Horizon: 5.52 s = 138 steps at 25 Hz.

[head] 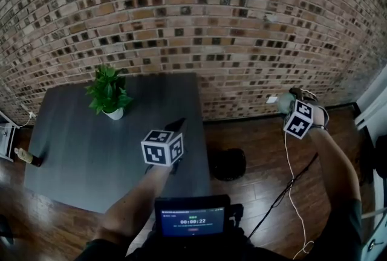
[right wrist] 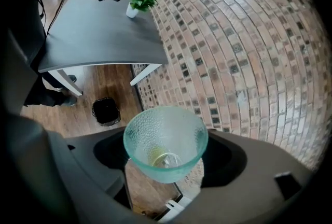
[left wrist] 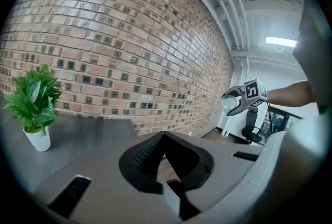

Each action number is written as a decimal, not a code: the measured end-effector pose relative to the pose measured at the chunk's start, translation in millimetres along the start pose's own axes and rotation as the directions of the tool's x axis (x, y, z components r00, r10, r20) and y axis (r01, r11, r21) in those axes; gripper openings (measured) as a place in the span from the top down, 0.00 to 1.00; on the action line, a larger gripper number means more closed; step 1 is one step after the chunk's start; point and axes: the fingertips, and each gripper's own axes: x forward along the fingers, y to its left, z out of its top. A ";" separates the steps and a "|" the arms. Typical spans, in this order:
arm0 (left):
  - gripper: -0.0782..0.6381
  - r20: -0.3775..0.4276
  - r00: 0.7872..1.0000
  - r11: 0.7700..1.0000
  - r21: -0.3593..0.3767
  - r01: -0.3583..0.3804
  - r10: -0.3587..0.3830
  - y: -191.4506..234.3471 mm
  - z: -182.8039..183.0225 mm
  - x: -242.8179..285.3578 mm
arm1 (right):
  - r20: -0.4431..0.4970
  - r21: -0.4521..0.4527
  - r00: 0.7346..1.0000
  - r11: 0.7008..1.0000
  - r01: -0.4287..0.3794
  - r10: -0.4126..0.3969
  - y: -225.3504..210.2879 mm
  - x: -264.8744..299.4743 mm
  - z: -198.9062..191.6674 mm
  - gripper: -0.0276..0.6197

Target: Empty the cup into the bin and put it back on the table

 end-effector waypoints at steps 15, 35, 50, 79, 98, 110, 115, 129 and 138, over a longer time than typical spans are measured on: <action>0.90 0.006 1.000 1.000 -0.008 -0.005 0.005 3.9 1.5 -3.4 | -0.061 -0.119 0.997 0.992 0.034 -0.042 -6.0 -0.7 0.5 0.35; 0.90 0.011 1.000 1.000 -0.014 -0.009 0.009 4.6 -0.2 -7.3 | -0.119 -0.253 0.989 0.966 0.050 -0.083 -12.3 -4.4 0.1 0.35; 0.90 -0.004 1.000 1.000 -0.002 -0.005 0.005 2.3 -4.4 -6.0 | -0.157 -0.334 0.981 0.941 0.056 -0.114 -20.8 -1.3 -1.1 0.35; 0.90 -0.005 1.000 1.000 -0.007 -0.003 0.003 -0.8 -7.8 -3.7 | -0.161 -0.537 0.952 0.832 0.138 -0.262 -40.8 -3.7 10.0 0.35; 0.90 0.005 1.000 0.999 -0.040 -0.002 0.002 -0.4 -1.9 -4.4 | -0.174 -0.481 0.955 0.867 0.131 -0.241 -38.9 -3.9 6.2 0.35; 0.90 -0.006 1.000 0.999 -0.032 -0.028 0.028 5.2 -6.9 -13.5 | -0.081 -0.016 0.994 0.997 0.072 -0.073 -24.5 -6.2 10.8 0.35; 0.90 -0.004 1.000 0.999 -0.048 -0.023 0.023 1.3 -9.7 -18.2 | -0.036 0.110 0.999 0.993 0.032 -0.028 -19.6 -7.7 13.6 0.35; 0.90 -0.012 1.000 0.999 -0.045 0.000 0.000 -3.2 -14.2 -27.7 | 0.128 0.387 0.986 0.910 -0.150 0.108 12.9 4.0 11.1 0.35; 0.90 -0.011 1.000 0.999 -0.053 -0.011 0.011 2.3 -16.7 -32.8 | 0.164 0.531 0.976 0.822 -0.207 0.140 25.8 11.8 -6.7 0.35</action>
